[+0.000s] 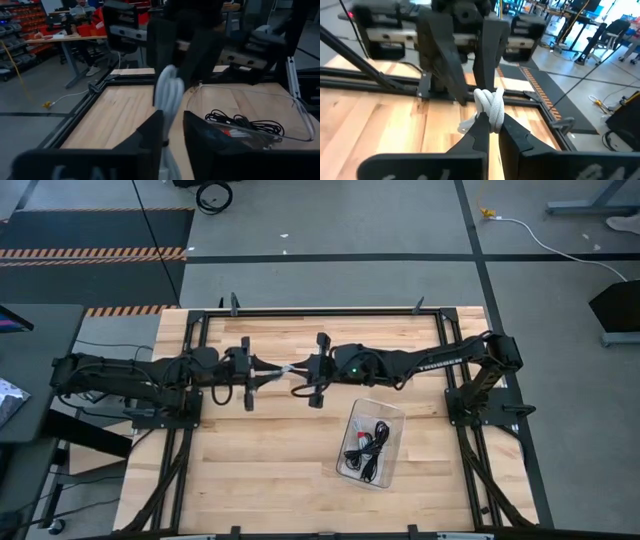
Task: Pick and place USB-C Cables
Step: Put the white USB charger cable into the transparent bin
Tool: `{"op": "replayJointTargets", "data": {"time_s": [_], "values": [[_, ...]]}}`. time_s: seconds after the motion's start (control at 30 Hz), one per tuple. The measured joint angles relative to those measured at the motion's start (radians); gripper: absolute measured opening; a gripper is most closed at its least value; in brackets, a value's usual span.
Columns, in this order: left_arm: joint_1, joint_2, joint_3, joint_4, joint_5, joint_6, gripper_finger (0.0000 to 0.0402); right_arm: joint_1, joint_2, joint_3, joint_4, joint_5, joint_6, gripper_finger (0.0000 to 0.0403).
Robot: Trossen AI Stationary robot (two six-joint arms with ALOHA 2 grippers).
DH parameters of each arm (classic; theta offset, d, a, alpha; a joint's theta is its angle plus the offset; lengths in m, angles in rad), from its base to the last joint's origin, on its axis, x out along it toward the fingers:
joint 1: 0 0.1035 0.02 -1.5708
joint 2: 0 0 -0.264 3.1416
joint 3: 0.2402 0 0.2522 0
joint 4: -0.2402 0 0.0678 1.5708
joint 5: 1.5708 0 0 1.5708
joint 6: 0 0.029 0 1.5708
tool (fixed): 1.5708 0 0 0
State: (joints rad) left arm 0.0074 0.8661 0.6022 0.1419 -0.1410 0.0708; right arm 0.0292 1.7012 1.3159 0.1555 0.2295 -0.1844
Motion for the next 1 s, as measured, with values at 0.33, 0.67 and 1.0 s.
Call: {"op": "replayJointTargets", "data": {"time_s": [0.33,0.67,1.0], "values": [[0.0,0.004,0.0,-0.006,-0.148,-0.002,0.0177,-0.008,0.0,0.0,-0.077,0.004,0.006,0.0021],[0.0,0.004,0.0,-0.03,-0.207,0.005,0.0208,0.083,-0.011,0.019,-0.439,-0.027,0.192,0.0021],[0.001,0.003,0.0,-0.042,-0.207,0.004,0.0204,0.28,-0.029,0.283,-0.903,-0.03,0.492,0.0021]]}}
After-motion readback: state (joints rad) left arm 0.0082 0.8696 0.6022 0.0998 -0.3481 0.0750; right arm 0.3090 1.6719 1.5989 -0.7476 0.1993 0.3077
